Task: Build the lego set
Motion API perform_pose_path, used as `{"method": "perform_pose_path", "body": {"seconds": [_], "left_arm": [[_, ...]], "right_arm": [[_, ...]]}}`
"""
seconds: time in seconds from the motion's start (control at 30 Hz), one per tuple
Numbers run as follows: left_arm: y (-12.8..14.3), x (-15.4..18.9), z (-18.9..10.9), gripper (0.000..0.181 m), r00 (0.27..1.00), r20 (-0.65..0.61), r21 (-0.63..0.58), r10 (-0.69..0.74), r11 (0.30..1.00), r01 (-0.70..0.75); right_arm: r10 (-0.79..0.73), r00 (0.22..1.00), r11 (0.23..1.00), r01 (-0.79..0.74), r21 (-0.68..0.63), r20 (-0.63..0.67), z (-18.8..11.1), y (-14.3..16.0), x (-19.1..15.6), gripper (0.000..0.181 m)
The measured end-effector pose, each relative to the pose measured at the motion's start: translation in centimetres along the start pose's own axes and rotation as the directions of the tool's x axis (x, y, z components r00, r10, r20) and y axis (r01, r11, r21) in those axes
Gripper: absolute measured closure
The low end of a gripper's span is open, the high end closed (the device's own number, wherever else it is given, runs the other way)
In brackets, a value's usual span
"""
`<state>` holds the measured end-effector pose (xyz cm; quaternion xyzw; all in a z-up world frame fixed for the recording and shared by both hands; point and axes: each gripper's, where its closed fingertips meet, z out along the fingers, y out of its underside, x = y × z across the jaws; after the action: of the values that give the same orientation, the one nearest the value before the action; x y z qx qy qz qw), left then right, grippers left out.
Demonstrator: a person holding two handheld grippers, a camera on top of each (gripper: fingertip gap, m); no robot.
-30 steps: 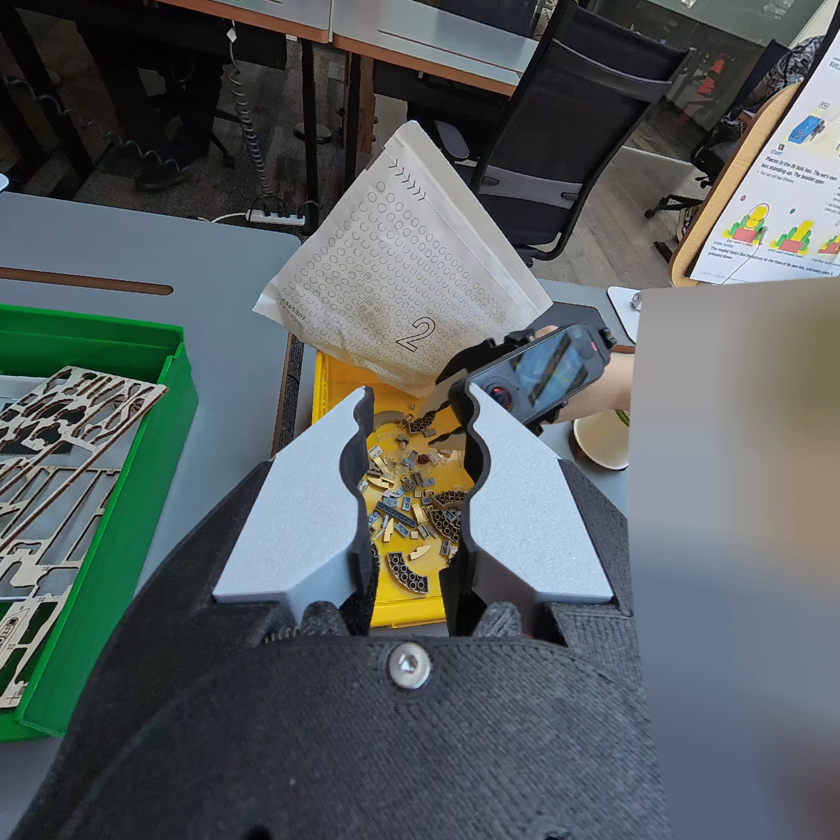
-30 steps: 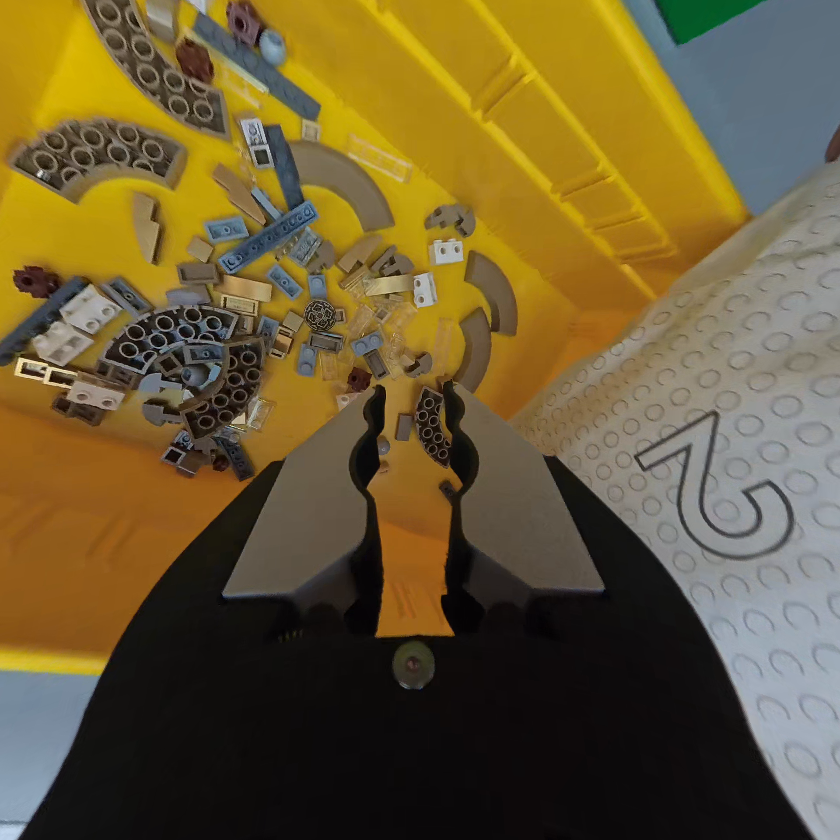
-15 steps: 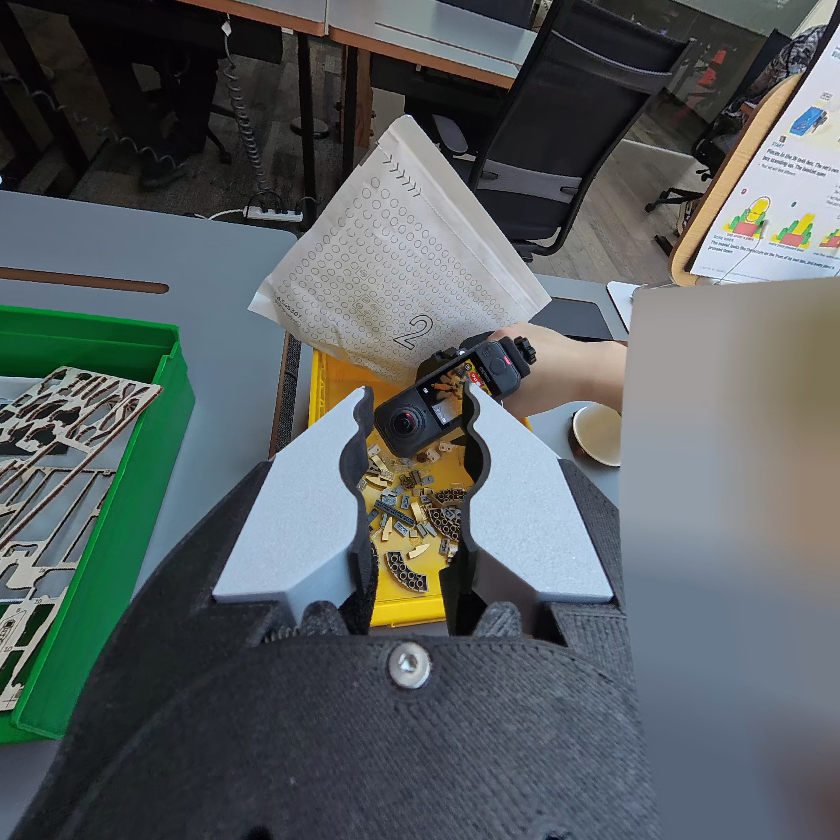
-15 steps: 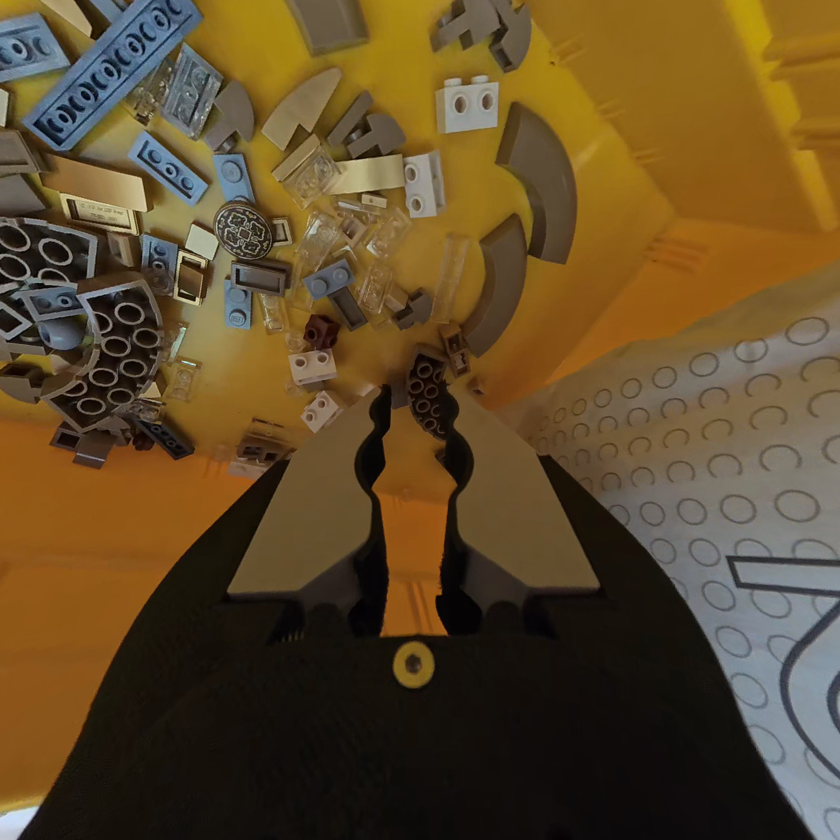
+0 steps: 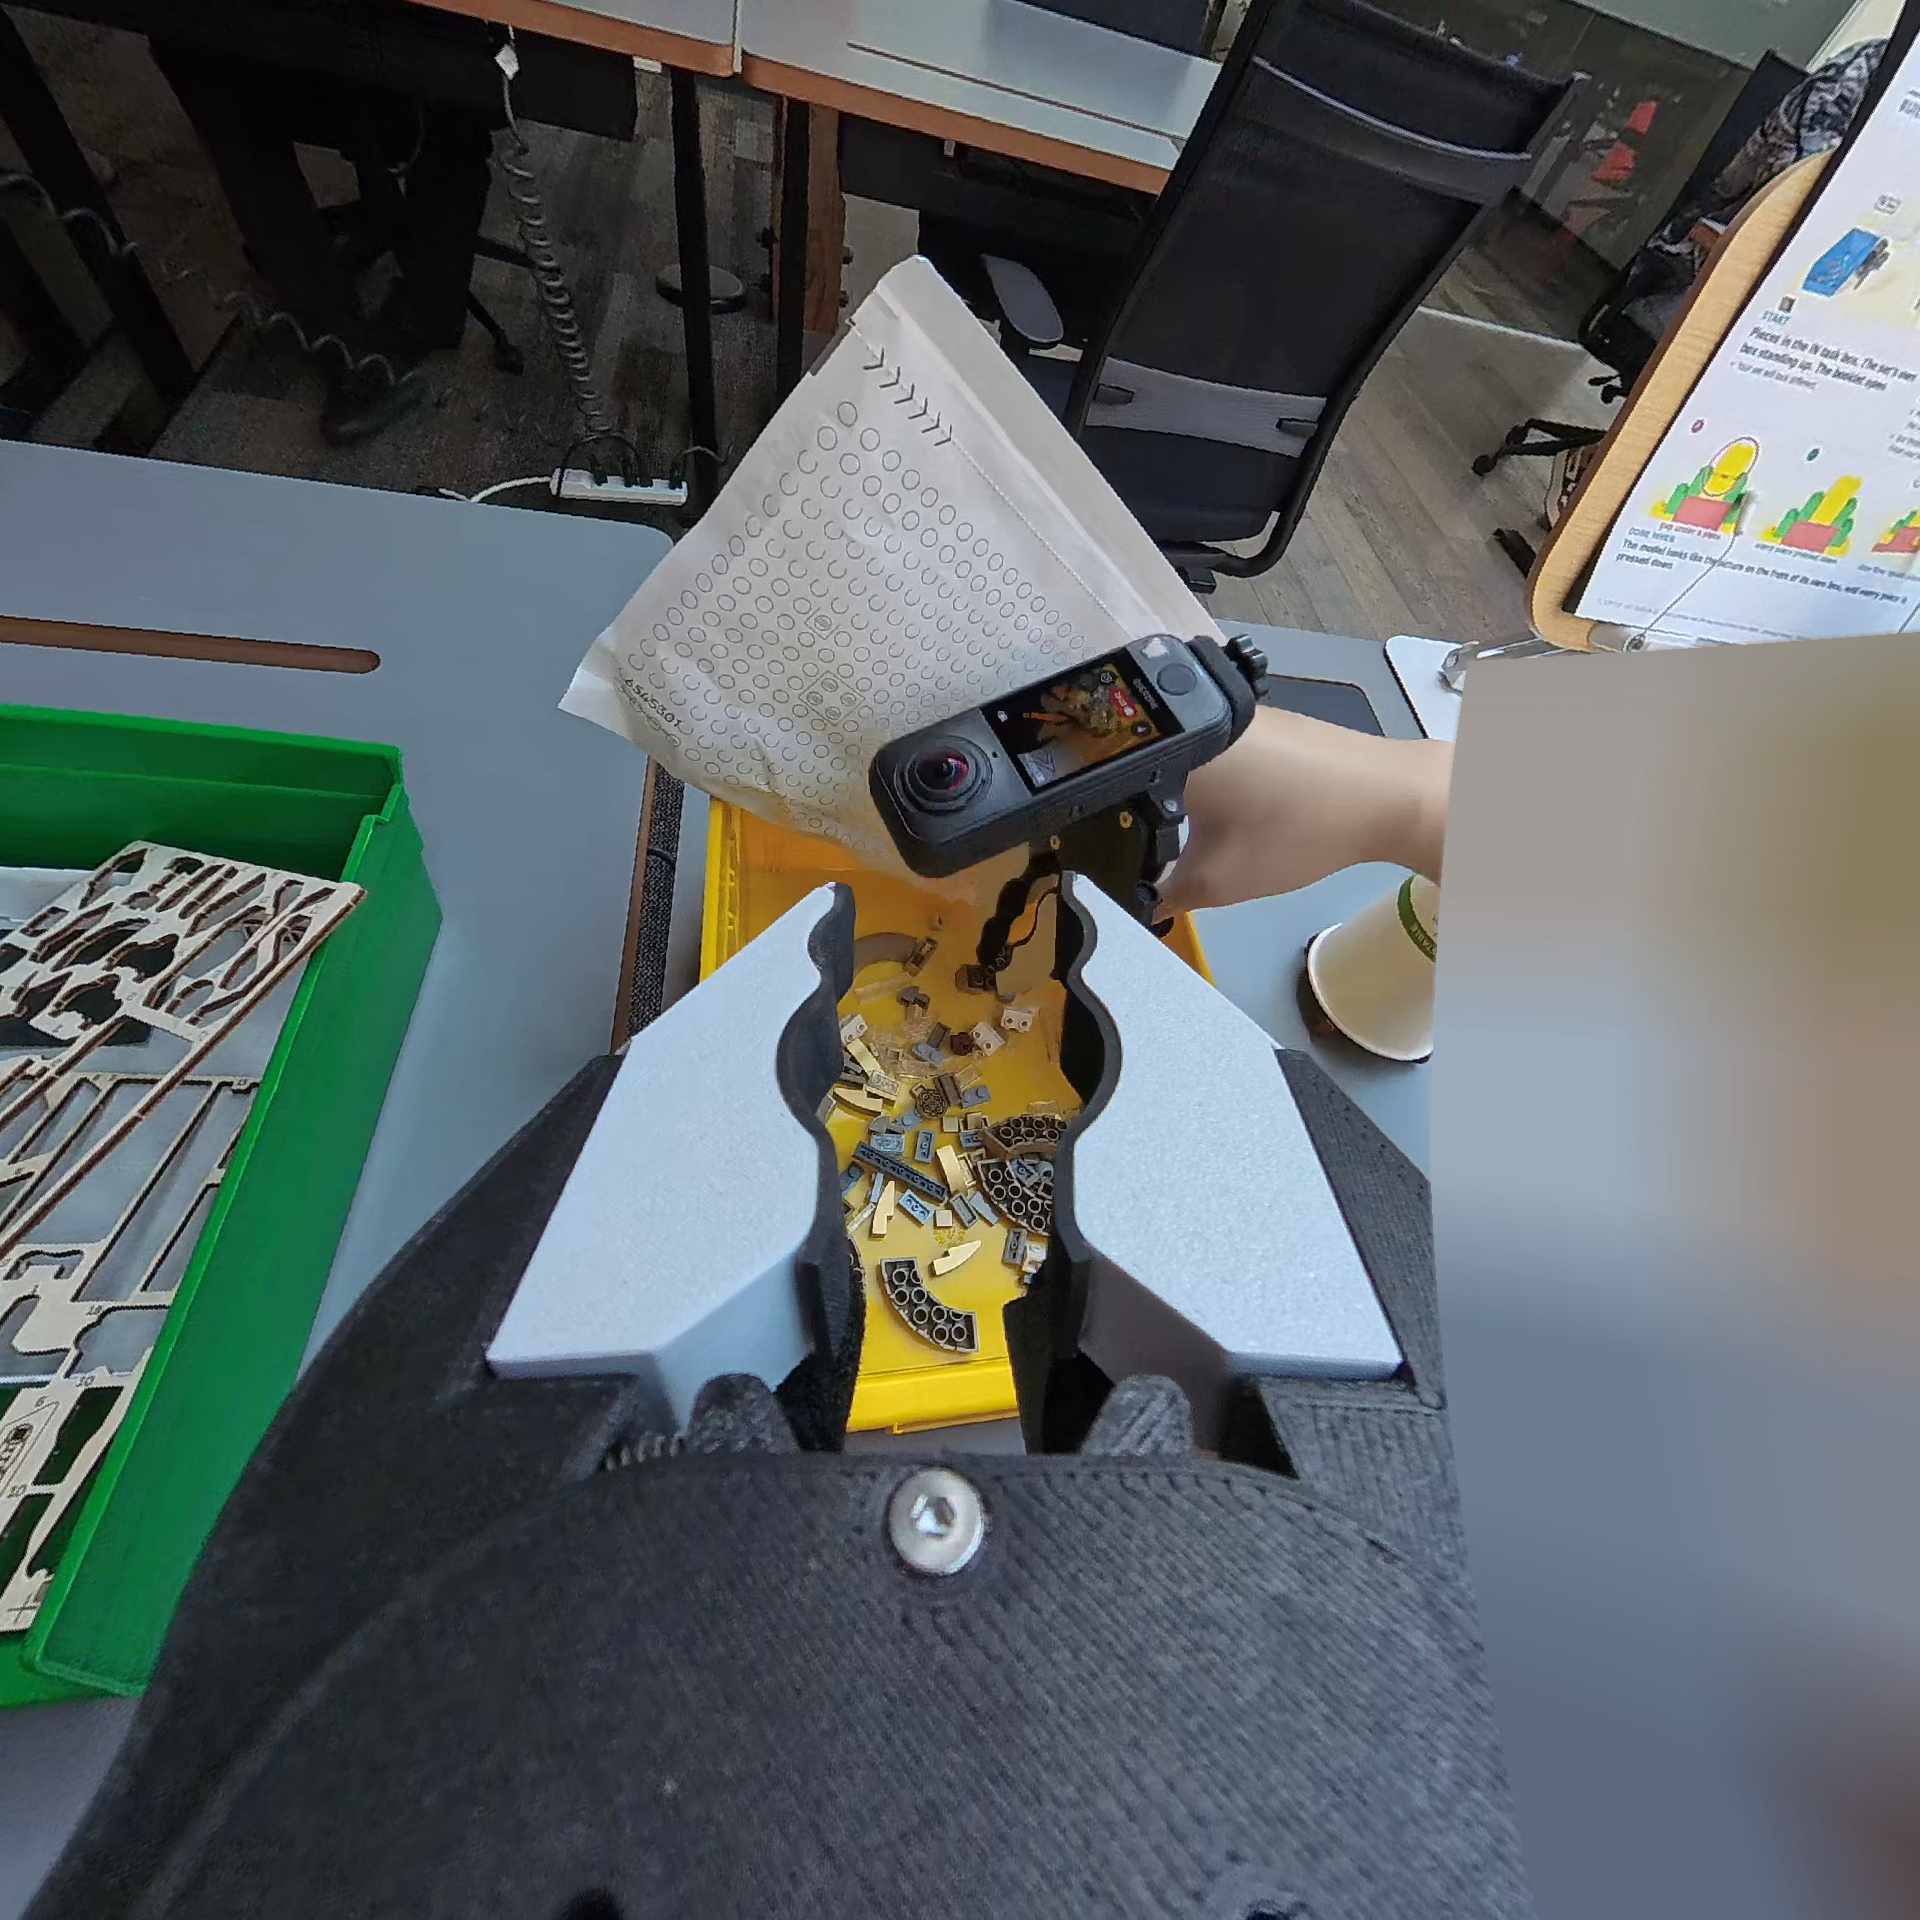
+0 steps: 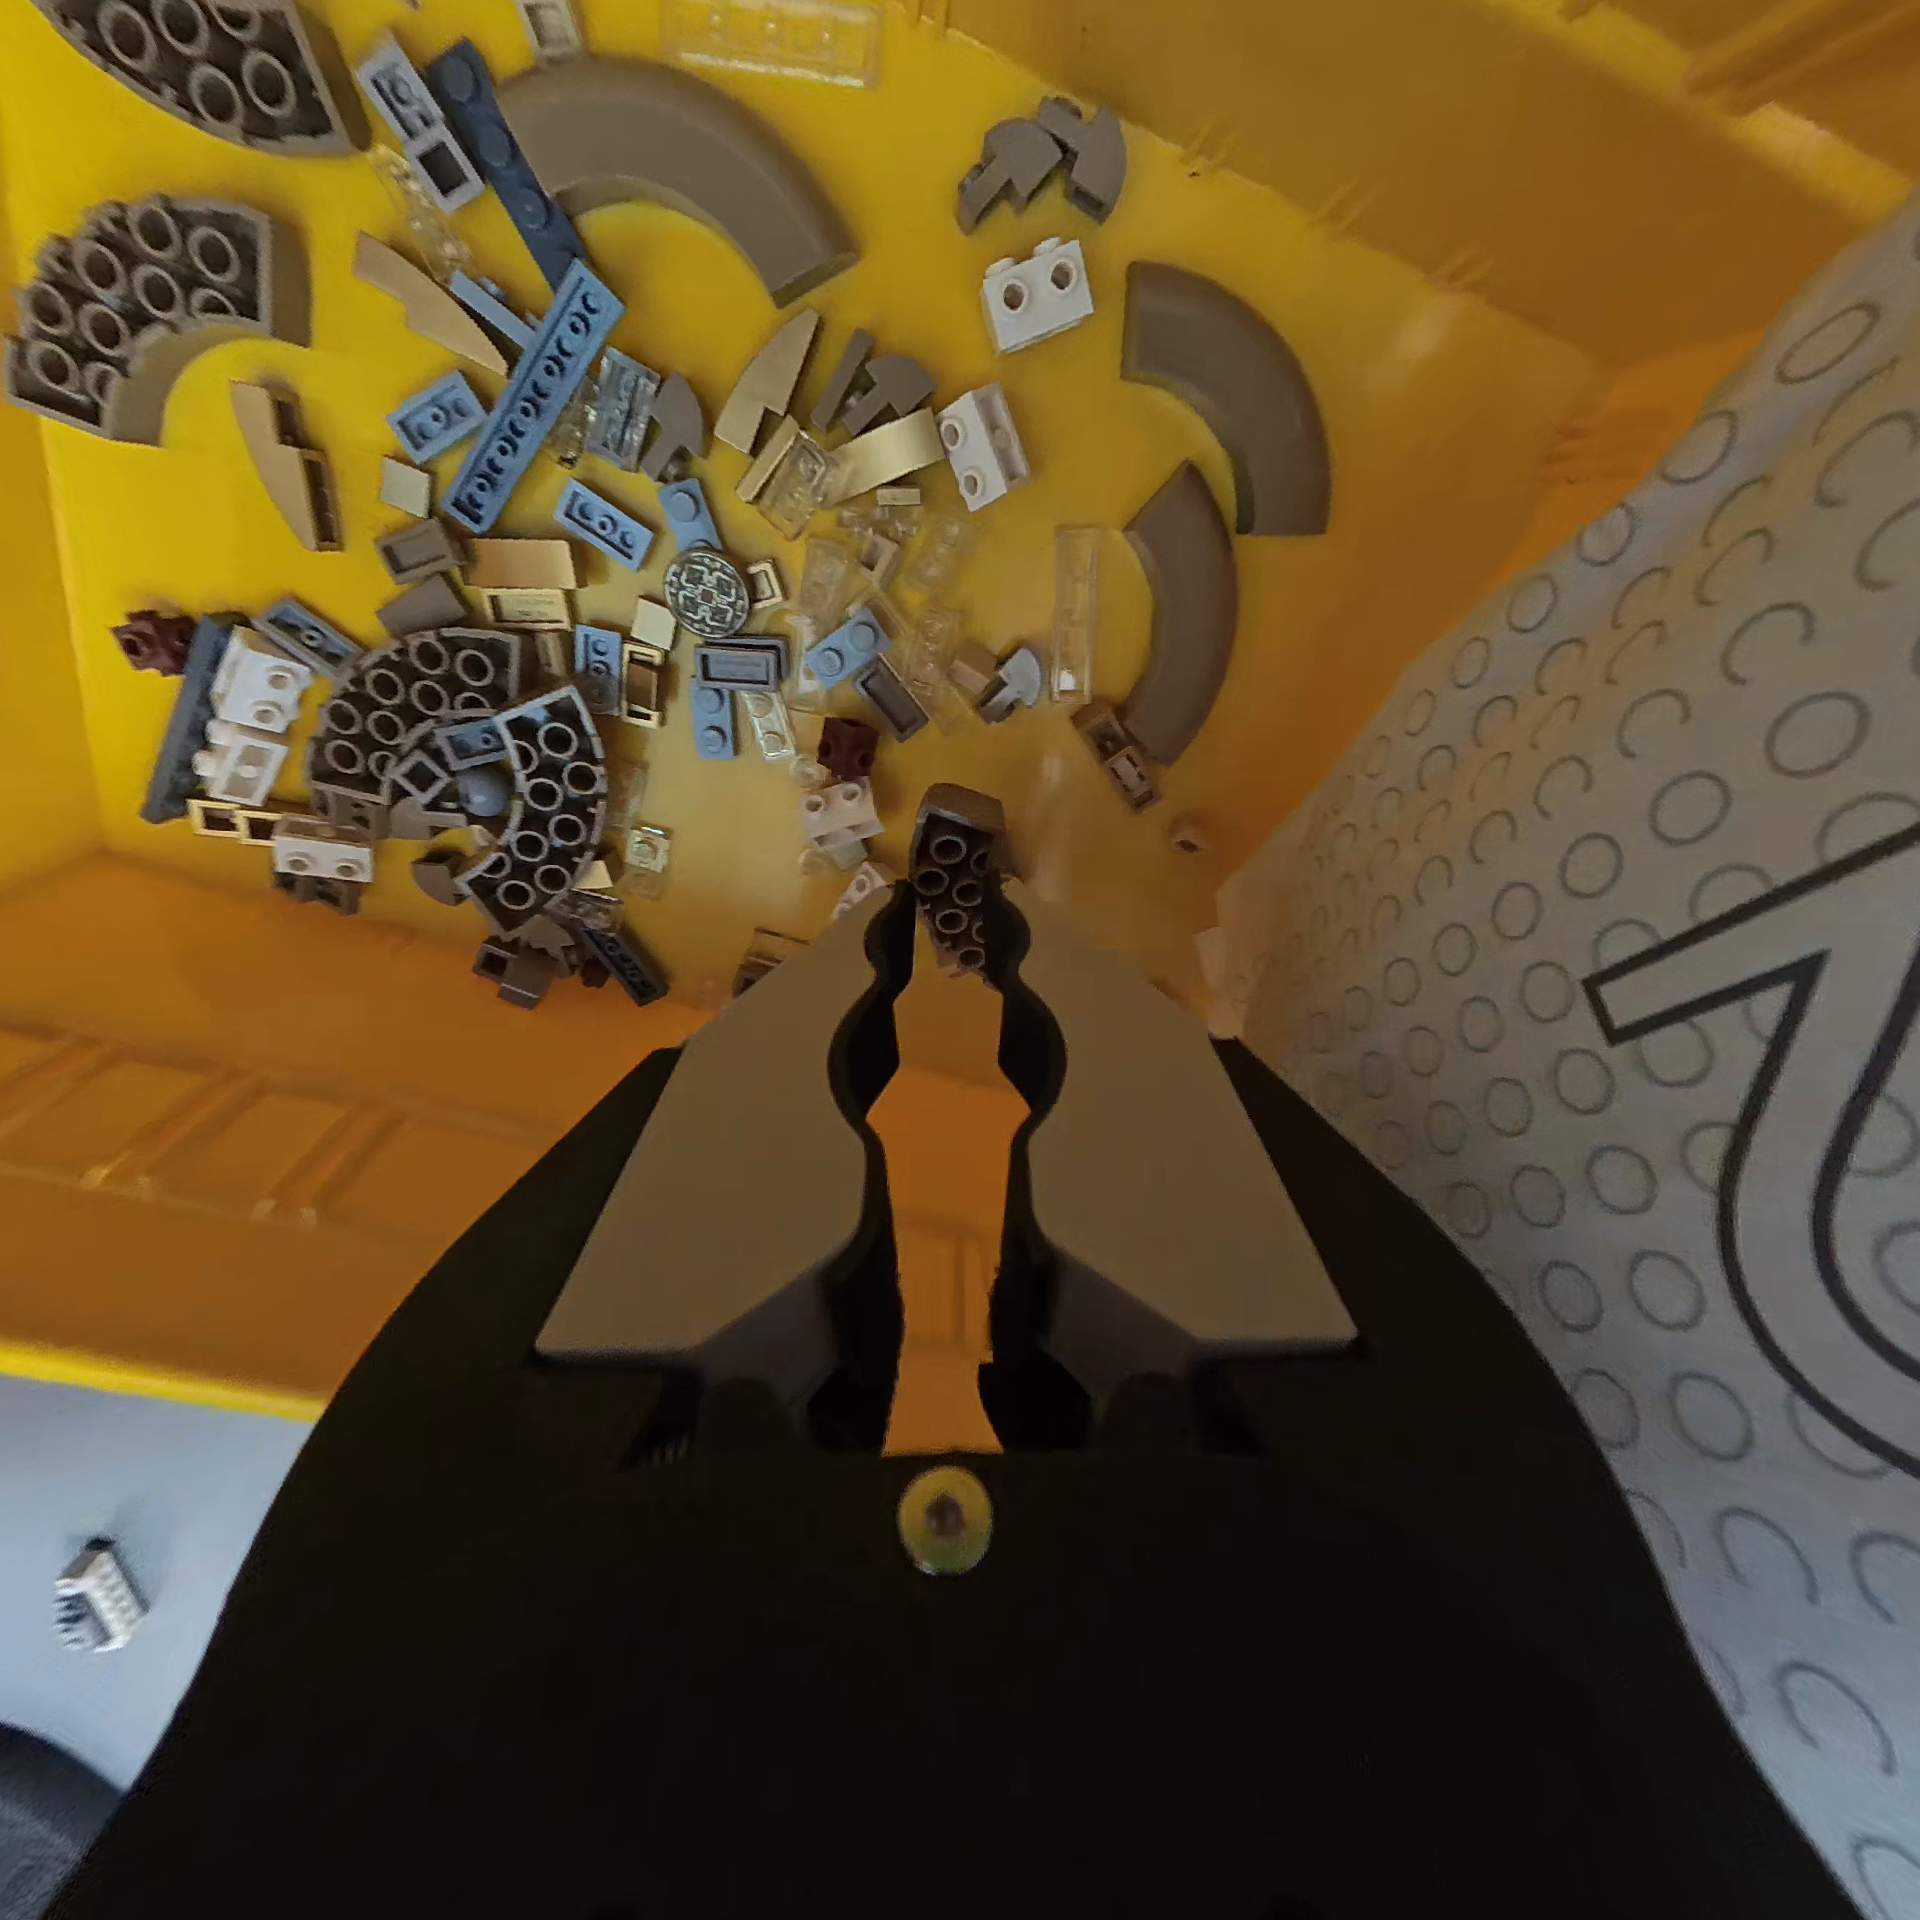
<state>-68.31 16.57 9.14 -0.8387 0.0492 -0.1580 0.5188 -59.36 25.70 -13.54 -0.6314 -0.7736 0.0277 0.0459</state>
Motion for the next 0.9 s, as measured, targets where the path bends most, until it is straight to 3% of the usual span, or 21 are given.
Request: {"method": "perform_pose_path", "body": {"seconds": [0.23, 0.37, 0.43, 0.6, 0.9], "left_arm": [[0.1, 0.1, 0.1, 0.144, 1.000, -0.004, -0.007, 0.003, 1.000, -0.003], [0.1, 0.2, 0.1, 0.144, 1.000, -0.009, -0.007, 0.003, 1.000, -0.003], [0.1, 0.2, 0.0, 0.144, 1.000, -0.010, -0.005, 0.003, 1.000, -0.003], [-0.2, -0.2, -0.4, 0.144, 1.000, -0.008, 0.017, -0.013, 1.000, 0.013], [0.0, 0.2, -0.3, 0.144, 1.000, -0.006, 0.009, 0.001, 1.000, -0.001]], "right_arm": [[0.174, 0.960, 0.980, -0.190, 0.054, 0.221, -1.1, -1.1, -1.6, 0.169], [0.246, 0.897, 0.958, -0.283, 0.047, 0.368, -1.8, -1.8, -2.7, 0.170], [0.237, 0.850, 0.949, -0.306, 0.074, 0.471, -2.9, -2.7, -3.9, 0.170], [0.077, 0.836, 0.949, -0.229, 0.218, 0.543, -6.0, -3.6, -6.0, 0.181], [-0.004, 0.979, 0.993, -0.021, 0.119, 0.203, -2.5, -1.1, -4.2, 0.181]]}}
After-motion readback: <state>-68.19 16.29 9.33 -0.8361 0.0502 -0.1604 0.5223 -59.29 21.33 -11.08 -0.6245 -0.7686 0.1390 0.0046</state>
